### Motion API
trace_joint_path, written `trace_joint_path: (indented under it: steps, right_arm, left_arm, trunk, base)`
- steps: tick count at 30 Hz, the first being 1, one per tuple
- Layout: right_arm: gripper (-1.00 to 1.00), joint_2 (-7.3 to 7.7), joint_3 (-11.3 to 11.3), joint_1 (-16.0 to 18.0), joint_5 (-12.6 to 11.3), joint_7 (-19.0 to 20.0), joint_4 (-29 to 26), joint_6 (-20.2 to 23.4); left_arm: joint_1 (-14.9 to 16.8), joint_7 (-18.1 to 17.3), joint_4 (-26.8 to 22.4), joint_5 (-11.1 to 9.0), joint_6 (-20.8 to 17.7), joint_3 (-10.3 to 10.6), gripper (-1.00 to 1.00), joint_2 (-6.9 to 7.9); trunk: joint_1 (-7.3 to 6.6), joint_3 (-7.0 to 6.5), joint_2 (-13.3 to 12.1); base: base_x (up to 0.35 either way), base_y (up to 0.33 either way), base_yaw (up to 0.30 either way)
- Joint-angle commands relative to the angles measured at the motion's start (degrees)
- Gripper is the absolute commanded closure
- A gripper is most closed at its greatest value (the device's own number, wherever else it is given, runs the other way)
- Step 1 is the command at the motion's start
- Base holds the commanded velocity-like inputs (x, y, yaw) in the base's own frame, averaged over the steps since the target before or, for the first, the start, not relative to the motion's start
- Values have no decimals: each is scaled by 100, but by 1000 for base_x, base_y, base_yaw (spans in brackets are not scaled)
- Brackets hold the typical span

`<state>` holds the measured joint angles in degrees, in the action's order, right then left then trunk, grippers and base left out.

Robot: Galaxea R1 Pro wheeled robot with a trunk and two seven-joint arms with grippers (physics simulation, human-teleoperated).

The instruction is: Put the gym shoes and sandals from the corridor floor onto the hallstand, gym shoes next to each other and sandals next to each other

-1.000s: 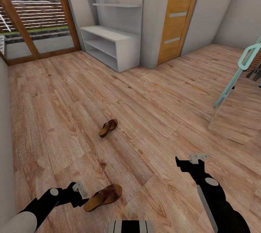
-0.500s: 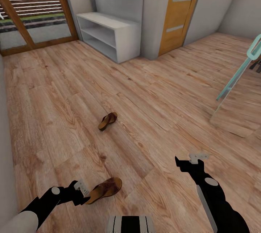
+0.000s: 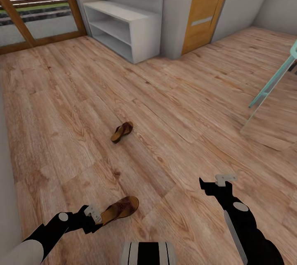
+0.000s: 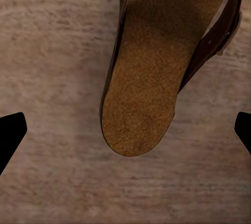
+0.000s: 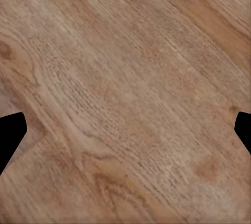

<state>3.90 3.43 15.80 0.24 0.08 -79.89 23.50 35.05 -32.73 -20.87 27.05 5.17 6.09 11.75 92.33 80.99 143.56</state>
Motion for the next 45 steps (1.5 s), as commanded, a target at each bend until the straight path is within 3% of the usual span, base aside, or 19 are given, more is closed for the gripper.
trace_joint_path:
  steps: [1, 6, 20, 30, 45]
  right_arm:
    - [-100, 2, 0, 2, 3, 1, -8, 32]
    - [-100, 0, 0, 2, 3, 1, -9, 32]
    - [-100, 4, 0, 2, 3, 1, -9, 32]
    - [-100, 5, 0, 2, 2, 1, -16, 32]
    - [-100, 6, 0, 2, 1, 1, -18, 32]
  left_arm:
    - [2, 4, -3, 60, 54, 13, -100, 3]
    - [2, 4, -4, 63, 54, 13, -100, 1]
    - [2, 4, -23, 83, 52, 15, -100, -53]
    - [2, 4, -179, 408, 12, 1, -100, -70]
    - [2, 12, -219, 525, 2, -2, -100, -101]
  trunk:
    - [-1, 9, 1]
    - [-1, 20, 1]
    - [35, 414, 20]
    - [35, 456, 20]
    - [35, 464, 20]
  base:
    - [0, 0, 0]
    - [0, 0, 0]
    - [0, 0, 0]
    - [0, 0, 0]
    - [0, 0, 0]
